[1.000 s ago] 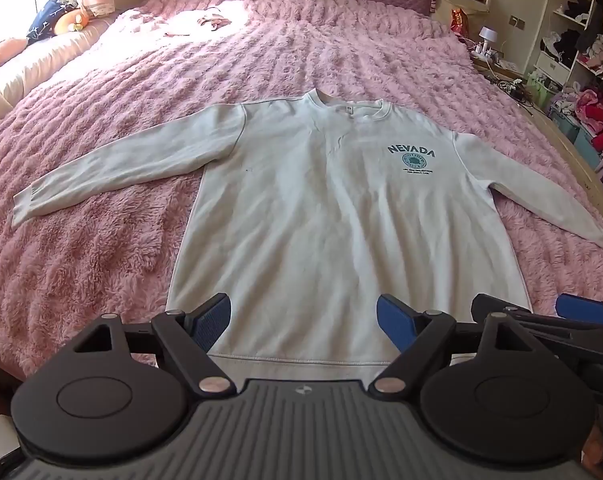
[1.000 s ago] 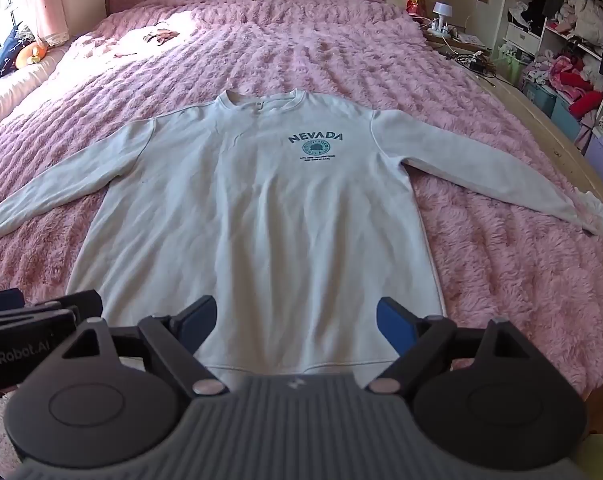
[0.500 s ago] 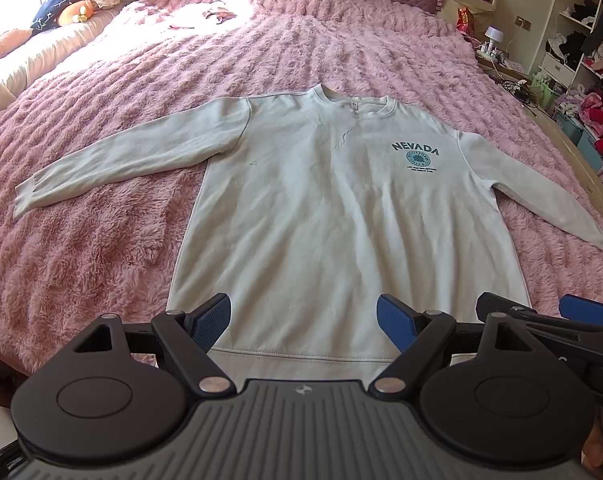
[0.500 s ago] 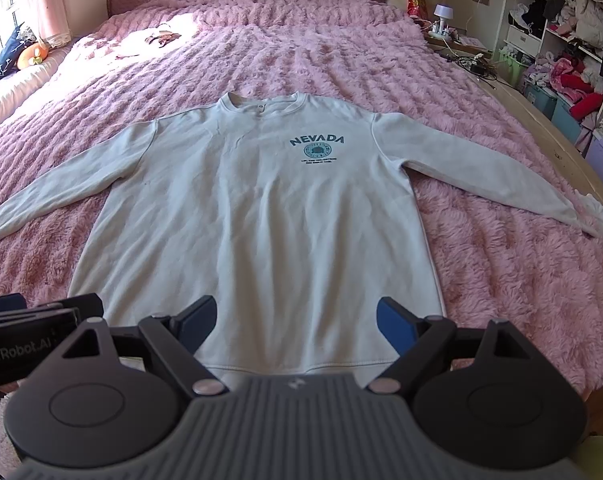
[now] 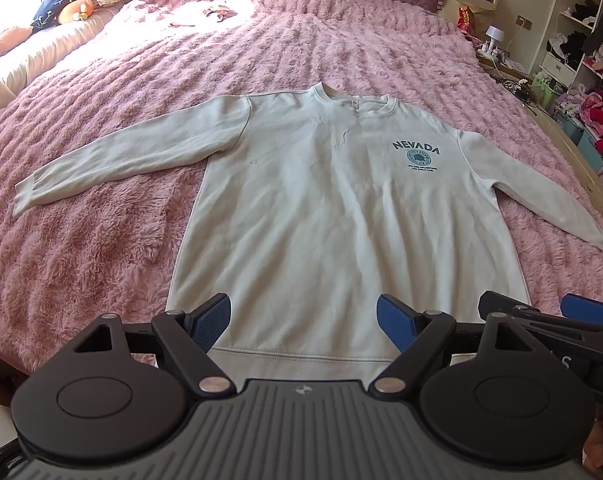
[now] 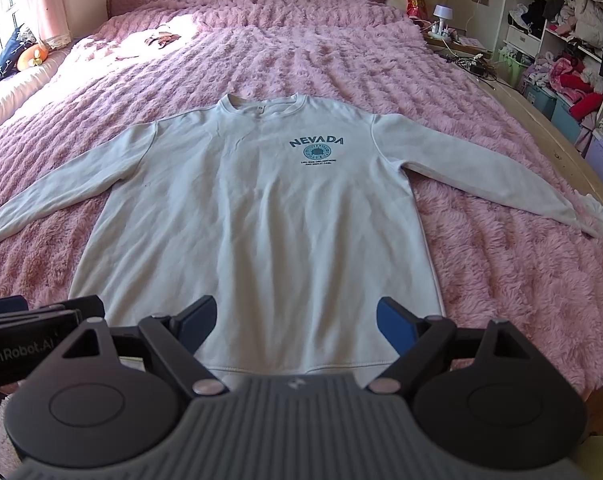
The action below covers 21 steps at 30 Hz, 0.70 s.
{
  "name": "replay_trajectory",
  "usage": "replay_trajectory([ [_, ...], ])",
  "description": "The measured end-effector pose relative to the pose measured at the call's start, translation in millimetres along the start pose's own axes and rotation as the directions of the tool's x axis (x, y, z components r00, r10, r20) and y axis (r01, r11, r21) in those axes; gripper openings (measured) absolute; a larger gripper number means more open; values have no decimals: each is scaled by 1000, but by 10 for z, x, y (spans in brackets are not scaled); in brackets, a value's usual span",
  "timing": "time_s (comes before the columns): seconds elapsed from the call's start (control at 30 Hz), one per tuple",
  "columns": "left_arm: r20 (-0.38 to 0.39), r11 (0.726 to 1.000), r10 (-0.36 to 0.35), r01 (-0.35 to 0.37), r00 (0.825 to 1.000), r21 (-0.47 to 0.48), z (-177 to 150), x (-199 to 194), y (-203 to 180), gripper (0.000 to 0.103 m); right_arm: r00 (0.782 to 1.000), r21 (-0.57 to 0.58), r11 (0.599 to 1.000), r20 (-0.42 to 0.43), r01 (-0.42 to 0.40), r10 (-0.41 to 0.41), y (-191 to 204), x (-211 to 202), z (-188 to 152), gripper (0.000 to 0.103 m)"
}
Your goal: Fold small clothes
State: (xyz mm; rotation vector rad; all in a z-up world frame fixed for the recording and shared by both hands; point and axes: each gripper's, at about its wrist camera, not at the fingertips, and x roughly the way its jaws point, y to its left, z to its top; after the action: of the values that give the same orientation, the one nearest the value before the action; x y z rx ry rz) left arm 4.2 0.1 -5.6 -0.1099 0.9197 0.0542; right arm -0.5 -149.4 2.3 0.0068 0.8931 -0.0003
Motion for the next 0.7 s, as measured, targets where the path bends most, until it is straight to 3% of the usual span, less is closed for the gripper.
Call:
replay_trajectory([
  [0.7, -13, 1000, -1, 1, 1000, -8, -39, 55, 34, 97, 1000, 1, 1000, -1, 0, 0, 13, -4, -2, 83],
])
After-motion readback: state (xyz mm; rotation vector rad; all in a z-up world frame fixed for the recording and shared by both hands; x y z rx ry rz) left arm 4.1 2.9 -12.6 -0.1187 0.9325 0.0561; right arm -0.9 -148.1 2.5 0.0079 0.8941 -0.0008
